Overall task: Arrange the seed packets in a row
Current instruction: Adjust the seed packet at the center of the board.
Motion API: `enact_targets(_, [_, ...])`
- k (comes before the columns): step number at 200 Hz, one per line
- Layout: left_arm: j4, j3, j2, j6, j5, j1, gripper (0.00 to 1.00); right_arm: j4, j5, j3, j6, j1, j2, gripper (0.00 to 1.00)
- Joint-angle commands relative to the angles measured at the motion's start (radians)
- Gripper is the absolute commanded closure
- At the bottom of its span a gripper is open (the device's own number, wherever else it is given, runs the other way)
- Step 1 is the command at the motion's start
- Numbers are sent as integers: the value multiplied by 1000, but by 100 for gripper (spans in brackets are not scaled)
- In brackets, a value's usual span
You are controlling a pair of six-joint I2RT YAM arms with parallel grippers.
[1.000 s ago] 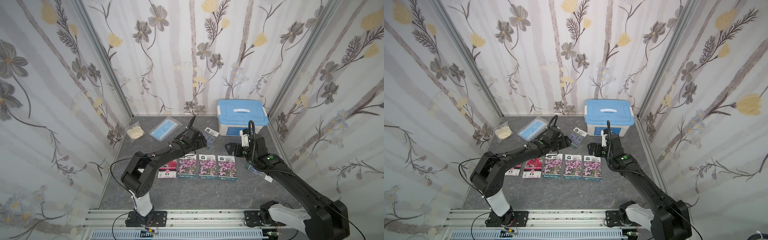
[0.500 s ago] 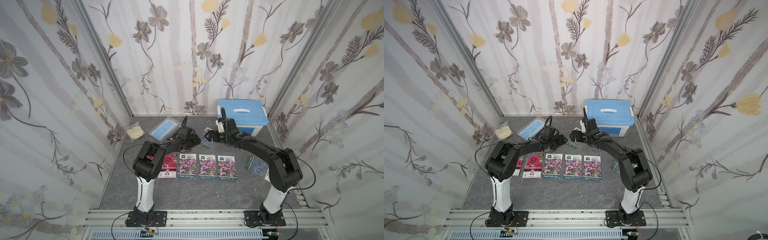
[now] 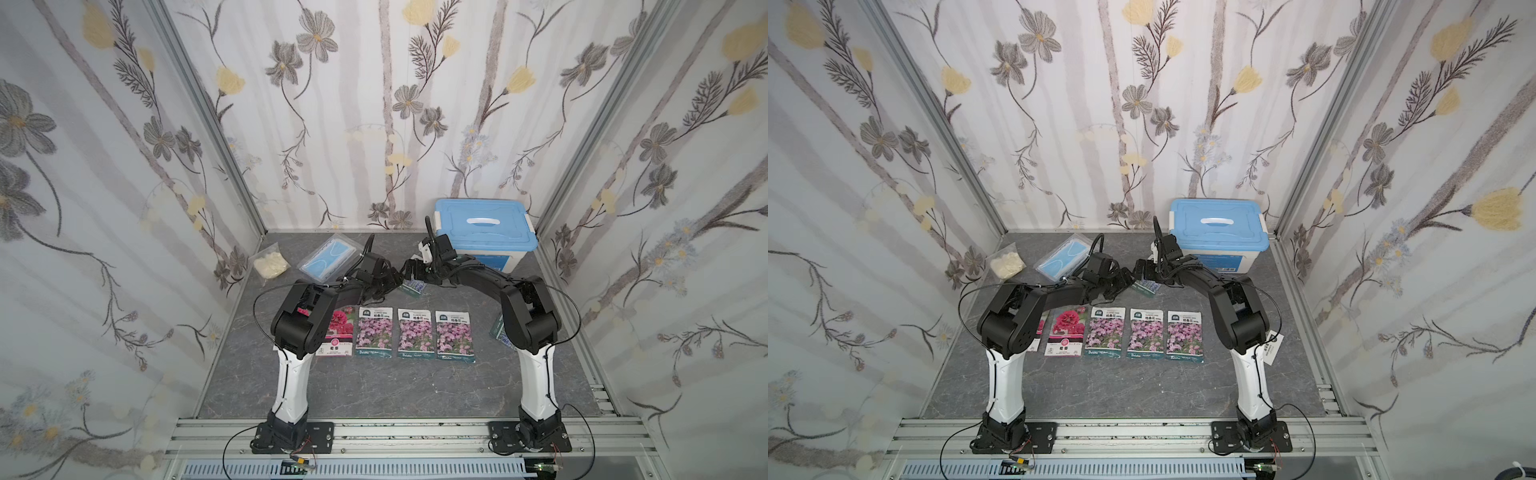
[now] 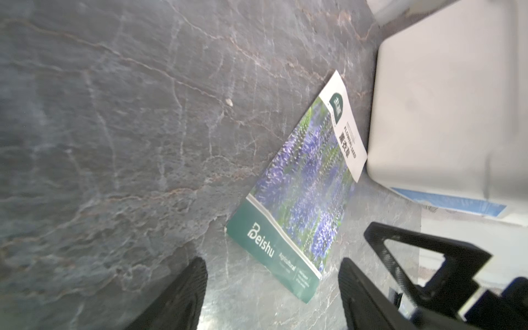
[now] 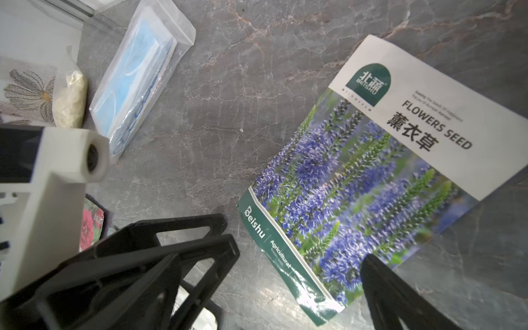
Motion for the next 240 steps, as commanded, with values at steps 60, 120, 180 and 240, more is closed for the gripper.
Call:
enact_targets(60, [31, -62, -27, -28, -17, -23, 24, 4, -77, 41, 122, -1, 85, 1])
enact_targets(120, [50, -146, -110, -70, -74, -42, 25, 65, -97, -1, 195, 0, 90, 1])
enact_targets(180, [-15, -153, -134, -55, -93, -41, 25, 62, -69, 1, 163, -2, 11, 1])
enact_targets(240, [24, -152, -135, -78, -86, -43, 25, -51, 41, 163, 88, -7, 81, 1])
